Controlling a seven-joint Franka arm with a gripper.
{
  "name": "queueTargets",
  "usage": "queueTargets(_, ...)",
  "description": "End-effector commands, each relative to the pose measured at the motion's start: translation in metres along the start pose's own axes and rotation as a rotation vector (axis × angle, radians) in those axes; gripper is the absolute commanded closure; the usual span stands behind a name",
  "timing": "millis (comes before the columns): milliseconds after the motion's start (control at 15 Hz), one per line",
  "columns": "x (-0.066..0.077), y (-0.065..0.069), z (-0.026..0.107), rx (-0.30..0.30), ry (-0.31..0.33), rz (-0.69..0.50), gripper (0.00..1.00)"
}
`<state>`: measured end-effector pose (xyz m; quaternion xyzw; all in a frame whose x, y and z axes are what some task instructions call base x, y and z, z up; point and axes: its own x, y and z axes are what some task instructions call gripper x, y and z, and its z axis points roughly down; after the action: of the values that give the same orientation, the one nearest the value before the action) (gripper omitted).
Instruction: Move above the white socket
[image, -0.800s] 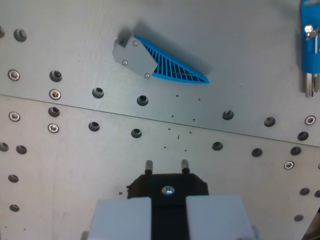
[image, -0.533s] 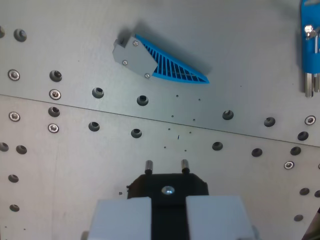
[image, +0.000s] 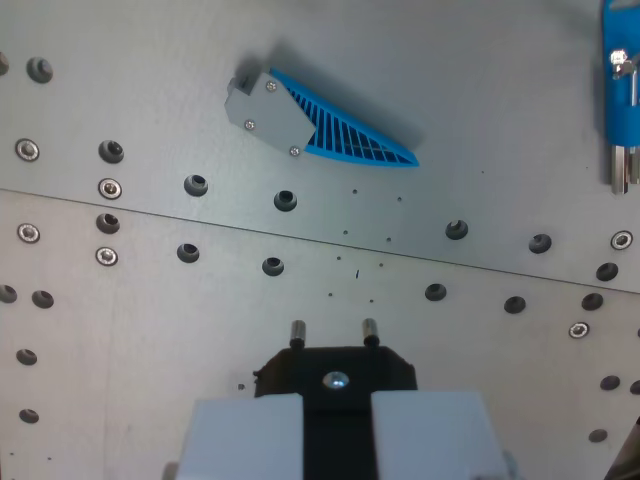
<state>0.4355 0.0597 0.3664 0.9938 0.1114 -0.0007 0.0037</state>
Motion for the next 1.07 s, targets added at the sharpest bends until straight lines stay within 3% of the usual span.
queueTargets(67, 0.003, -0.001, 0.005, 0.0, 0.014, 0.014, 1.0)
queueTargets(533, 0.011, -0.003, 0.023, -0.005, 0.033, 0.037, 1.0)
queueTargets(1067, 0.024, -0.008, 0.059, -0.007, 0.051, 0.074, 1.0)
